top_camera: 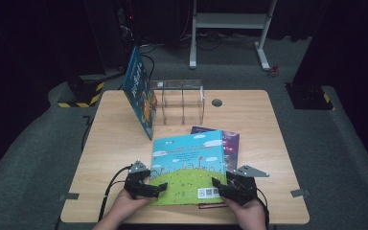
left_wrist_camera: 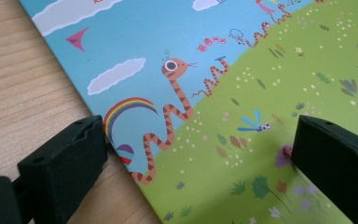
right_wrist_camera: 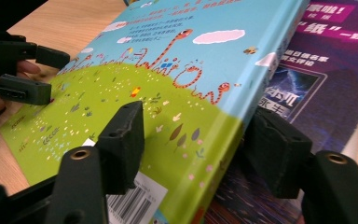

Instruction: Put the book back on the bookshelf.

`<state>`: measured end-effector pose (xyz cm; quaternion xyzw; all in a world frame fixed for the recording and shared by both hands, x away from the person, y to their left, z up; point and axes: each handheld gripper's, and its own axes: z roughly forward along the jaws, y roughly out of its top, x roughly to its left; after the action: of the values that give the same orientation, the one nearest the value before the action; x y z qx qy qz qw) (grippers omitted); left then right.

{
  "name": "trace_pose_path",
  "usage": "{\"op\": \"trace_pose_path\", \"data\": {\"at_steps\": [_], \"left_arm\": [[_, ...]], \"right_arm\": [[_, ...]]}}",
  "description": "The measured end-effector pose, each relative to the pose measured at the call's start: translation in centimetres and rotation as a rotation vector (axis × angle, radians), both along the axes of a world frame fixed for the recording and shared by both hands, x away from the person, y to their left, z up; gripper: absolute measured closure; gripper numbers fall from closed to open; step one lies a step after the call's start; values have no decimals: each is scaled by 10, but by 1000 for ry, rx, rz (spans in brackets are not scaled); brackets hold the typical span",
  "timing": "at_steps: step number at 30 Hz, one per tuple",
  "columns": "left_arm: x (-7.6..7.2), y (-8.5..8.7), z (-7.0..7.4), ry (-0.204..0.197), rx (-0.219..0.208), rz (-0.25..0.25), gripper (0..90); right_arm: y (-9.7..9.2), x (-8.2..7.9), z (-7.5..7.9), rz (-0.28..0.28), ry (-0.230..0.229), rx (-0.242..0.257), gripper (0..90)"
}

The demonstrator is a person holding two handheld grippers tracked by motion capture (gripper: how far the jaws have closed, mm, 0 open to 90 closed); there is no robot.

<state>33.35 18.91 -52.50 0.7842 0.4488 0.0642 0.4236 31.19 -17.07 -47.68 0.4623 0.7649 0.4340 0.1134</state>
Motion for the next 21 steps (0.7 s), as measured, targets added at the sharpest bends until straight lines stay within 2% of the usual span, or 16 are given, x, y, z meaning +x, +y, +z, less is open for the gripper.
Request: {"op": "trace_pose_path", "data": {"at_steps": [9,10,21], "left_arm": [[1,-1,0,-4,1,-8,23],[1,0,0,-9,11,-13,20],[4,-1,0,4,-16,-4,0]], "right_arm": [[-2,-2,0,12,-19,3,410],[-2,-3,0,12,-18,3,412],[0,-9,4,11,-53,-2,414]]}}
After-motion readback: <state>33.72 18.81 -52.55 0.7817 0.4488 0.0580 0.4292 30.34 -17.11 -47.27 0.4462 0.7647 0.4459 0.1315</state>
